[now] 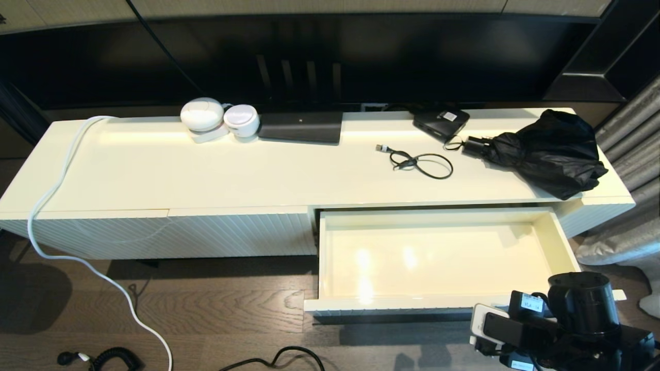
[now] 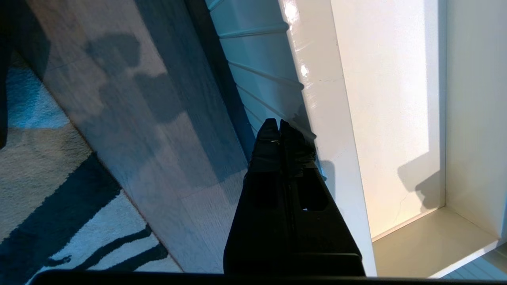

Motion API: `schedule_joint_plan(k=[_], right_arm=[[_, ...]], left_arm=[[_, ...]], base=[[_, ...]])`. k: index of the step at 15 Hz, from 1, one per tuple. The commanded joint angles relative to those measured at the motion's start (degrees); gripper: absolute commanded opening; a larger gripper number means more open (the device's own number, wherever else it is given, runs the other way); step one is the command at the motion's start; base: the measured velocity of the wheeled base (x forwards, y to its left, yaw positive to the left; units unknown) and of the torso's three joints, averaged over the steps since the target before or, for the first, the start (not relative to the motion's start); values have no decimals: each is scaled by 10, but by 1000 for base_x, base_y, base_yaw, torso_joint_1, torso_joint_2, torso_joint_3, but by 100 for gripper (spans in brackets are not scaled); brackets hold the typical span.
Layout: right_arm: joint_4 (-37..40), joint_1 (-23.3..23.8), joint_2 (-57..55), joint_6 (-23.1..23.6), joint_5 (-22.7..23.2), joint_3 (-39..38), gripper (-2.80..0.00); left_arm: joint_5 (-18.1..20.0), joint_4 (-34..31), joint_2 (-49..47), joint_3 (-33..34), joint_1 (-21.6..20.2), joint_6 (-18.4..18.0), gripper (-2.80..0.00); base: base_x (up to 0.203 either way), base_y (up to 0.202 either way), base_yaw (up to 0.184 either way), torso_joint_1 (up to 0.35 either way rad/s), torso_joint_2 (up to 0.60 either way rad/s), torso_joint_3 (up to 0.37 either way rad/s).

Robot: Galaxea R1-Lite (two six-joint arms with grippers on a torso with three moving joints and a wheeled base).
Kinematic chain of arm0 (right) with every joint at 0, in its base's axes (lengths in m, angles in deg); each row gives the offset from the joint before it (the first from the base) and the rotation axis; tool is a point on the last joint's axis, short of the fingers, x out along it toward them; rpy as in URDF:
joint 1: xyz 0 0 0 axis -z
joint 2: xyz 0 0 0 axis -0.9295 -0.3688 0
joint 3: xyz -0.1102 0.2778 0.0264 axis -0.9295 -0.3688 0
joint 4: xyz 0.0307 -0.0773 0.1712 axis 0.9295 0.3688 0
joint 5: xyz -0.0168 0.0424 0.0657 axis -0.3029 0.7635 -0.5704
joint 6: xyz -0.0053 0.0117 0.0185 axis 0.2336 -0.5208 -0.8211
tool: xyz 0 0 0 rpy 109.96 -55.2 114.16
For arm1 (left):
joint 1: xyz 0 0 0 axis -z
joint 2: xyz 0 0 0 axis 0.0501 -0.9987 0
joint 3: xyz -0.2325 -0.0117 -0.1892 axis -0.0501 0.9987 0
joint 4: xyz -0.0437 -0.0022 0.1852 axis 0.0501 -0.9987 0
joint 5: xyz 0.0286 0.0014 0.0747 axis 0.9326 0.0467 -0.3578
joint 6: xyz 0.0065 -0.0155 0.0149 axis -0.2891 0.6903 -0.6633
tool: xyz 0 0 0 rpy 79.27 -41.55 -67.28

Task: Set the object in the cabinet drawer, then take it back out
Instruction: Close the drawer

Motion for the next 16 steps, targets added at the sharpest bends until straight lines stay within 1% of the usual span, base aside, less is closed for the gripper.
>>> schedule_joint_plan(k=[1, 6, 8, 10, 12, 16], right_arm=[[-21, -1, -7, 5, 0, 1, -280], [-40, 0, -23, 6, -1, 7, -280], [-69, 0, -39, 7, -1, 10, -280], [-89, 0, -53, 7, -12, 12, -280], [-93, 0, -62, 8, -24, 25, -280], [-105, 0, -82, 8, -25, 53, -280]], left_arm=[[0, 0, 0, 0, 0, 0, -280], [0, 0, 0, 0, 0, 0, -280], [0, 0, 0, 0, 0, 0, -280], [0, 0, 0, 1, 0, 0, -280], [0, 0, 0, 1, 0, 0, -280], [0, 0, 0, 1, 0, 0, -280]], base=[[0, 0, 0, 0, 0, 0], [0, 0, 0, 0, 0, 0], [0, 0, 0, 0, 0, 0], [0, 0, 0, 0, 0, 0], [0, 0, 0, 0, 0, 0], [0, 0, 0, 0, 0, 0]])
